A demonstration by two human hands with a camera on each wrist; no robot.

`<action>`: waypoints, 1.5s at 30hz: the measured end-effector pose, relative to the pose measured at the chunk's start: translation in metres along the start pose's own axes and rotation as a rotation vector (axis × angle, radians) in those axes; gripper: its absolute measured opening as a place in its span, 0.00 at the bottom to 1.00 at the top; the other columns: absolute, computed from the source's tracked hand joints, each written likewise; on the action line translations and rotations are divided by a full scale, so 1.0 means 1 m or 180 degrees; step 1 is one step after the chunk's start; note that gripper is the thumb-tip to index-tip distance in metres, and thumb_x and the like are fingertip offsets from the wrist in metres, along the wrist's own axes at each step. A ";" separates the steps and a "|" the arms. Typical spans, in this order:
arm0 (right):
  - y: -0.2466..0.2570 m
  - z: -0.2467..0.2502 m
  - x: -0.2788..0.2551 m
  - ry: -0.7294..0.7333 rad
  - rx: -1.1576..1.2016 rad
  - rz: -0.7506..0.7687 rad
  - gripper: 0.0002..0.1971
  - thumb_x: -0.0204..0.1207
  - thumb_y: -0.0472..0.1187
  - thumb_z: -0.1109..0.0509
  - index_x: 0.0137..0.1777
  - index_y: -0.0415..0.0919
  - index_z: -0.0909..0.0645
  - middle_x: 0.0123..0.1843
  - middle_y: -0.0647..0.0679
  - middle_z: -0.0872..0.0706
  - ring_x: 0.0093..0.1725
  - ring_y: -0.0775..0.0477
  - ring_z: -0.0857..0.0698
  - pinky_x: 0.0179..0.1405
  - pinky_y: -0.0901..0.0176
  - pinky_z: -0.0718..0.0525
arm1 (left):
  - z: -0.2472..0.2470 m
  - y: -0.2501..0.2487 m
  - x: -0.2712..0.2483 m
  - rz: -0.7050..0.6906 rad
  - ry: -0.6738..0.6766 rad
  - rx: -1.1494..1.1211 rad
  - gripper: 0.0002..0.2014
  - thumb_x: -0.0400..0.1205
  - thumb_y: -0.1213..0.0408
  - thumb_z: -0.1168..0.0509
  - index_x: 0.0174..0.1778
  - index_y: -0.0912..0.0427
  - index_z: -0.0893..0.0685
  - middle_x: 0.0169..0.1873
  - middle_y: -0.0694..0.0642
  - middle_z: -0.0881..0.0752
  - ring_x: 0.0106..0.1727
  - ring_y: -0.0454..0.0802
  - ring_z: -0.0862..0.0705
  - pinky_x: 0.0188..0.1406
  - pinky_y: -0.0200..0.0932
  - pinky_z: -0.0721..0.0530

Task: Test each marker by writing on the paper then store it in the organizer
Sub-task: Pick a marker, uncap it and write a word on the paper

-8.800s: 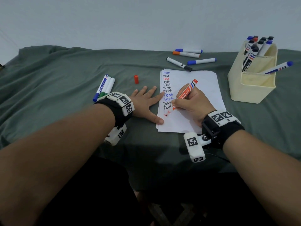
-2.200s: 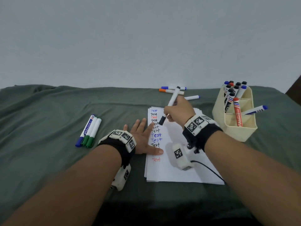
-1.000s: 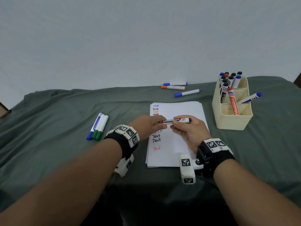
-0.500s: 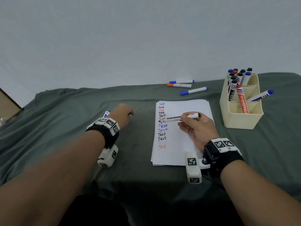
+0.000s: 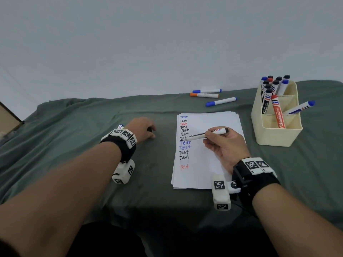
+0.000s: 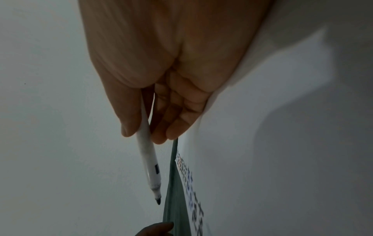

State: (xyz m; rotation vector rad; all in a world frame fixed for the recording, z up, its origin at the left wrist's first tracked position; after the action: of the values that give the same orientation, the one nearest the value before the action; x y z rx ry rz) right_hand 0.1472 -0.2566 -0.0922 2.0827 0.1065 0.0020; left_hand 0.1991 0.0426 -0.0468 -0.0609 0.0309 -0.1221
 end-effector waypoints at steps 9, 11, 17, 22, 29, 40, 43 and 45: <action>0.002 -0.001 -0.001 -0.0027 -0.0081 -0.0037 0.06 0.78 0.30 0.26 0.42 0.42 0.16 0.46 0.33 0.08 0.33 0.41 0.11 0.33 0.56 0.12 | 0.014 -0.039 -0.043 -0.0621 -0.0673 0.0149 0.37 0.72 0.23 0.45 0.72 0.41 0.23 0.71 0.49 0.25 0.73 0.54 0.30 0.74 0.54 0.33; 0.003 -0.002 -0.001 0.0015 -0.0031 -0.0068 0.05 0.80 0.32 0.31 0.44 0.42 0.21 0.49 0.29 0.08 0.33 0.39 0.10 0.32 0.56 0.12 | 0.003 -0.056 -0.058 -0.0861 -0.0094 0.0110 0.48 0.66 0.16 0.51 0.80 0.38 0.35 0.81 0.49 0.36 0.81 0.54 0.40 0.81 0.60 0.41; 0.008 -0.007 -0.006 0.0053 -0.0184 -0.0045 0.04 0.78 0.35 0.30 0.47 0.42 0.22 0.49 0.28 0.08 0.34 0.36 0.08 0.32 0.56 0.12 | -0.037 -0.074 -0.082 -0.0954 0.1533 0.0214 0.56 0.69 0.21 0.41 0.83 0.37 0.68 0.84 0.47 0.70 0.85 0.51 0.69 0.84 0.59 0.63; 0.010 -0.015 -0.014 0.0214 -0.0673 0.0024 0.15 0.67 0.35 0.18 0.51 0.38 0.18 0.48 0.29 0.08 0.42 0.34 0.07 0.39 0.55 0.10 | -0.042 -0.073 -0.078 -0.0955 0.1562 0.0300 0.57 0.69 0.20 0.42 0.81 0.37 0.72 0.83 0.47 0.73 0.84 0.52 0.72 0.82 0.58 0.68; 0.002 -0.038 -0.032 0.0720 -0.1272 -0.0034 0.07 0.69 0.30 0.19 0.37 0.39 0.14 0.39 0.35 0.11 0.44 0.31 0.08 0.41 0.50 0.09 | -0.046 -0.073 -0.075 -0.0909 0.1570 0.0337 0.63 0.56 0.12 0.51 0.80 0.36 0.74 0.83 0.47 0.74 0.83 0.53 0.73 0.79 0.58 0.69; 0.000 -0.039 -0.035 0.0746 -0.1632 0.0019 0.07 0.72 0.28 0.21 0.38 0.37 0.16 0.36 0.36 0.11 0.39 0.36 0.11 0.41 0.50 0.13 | -0.042 -0.076 -0.077 -0.0875 0.1689 0.0226 0.65 0.55 0.14 0.47 0.81 0.36 0.73 0.83 0.47 0.73 0.83 0.52 0.73 0.79 0.59 0.70; -0.001 -0.042 -0.036 0.0828 -0.1751 -0.0012 0.07 0.72 0.25 0.22 0.38 0.34 0.17 0.36 0.35 0.12 0.35 0.39 0.12 0.36 0.54 0.13 | -0.041 -0.077 -0.078 -0.0866 0.1676 0.0254 0.63 0.58 0.16 0.46 0.81 0.37 0.73 0.83 0.49 0.73 0.84 0.53 0.72 0.79 0.60 0.69; -0.001 -0.043 -0.036 0.0852 -0.1743 -0.0036 0.08 0.72 0.25 0.22 0.38 0.35 0.17 0.36 0.35 0.12 0.36 0.38 0.11 0.37 0.53 0.13 | -0.041 -0.077 -0.079 -0.0859 0.1681 0.0253 0.63 0.58 0.16 0.46 0.81 0.37 0.73 0.83 0.49 0.73 0.84 0.54 0.72 0.79 0.60 0.69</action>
State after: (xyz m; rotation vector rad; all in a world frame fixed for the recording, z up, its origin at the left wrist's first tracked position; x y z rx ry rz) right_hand 0.1097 -0.2213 -0.0705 1.5251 0.2512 0.2743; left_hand 0.1105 -0.0265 -0.0803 0.0486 0.5461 -0.4068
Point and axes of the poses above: each hand's wrist, its own x-axis towards the middle knuckle, its own z-axis out of the back of the hand, y = z × x, the point moved 4 cm from there along x, towards the middle knuckle
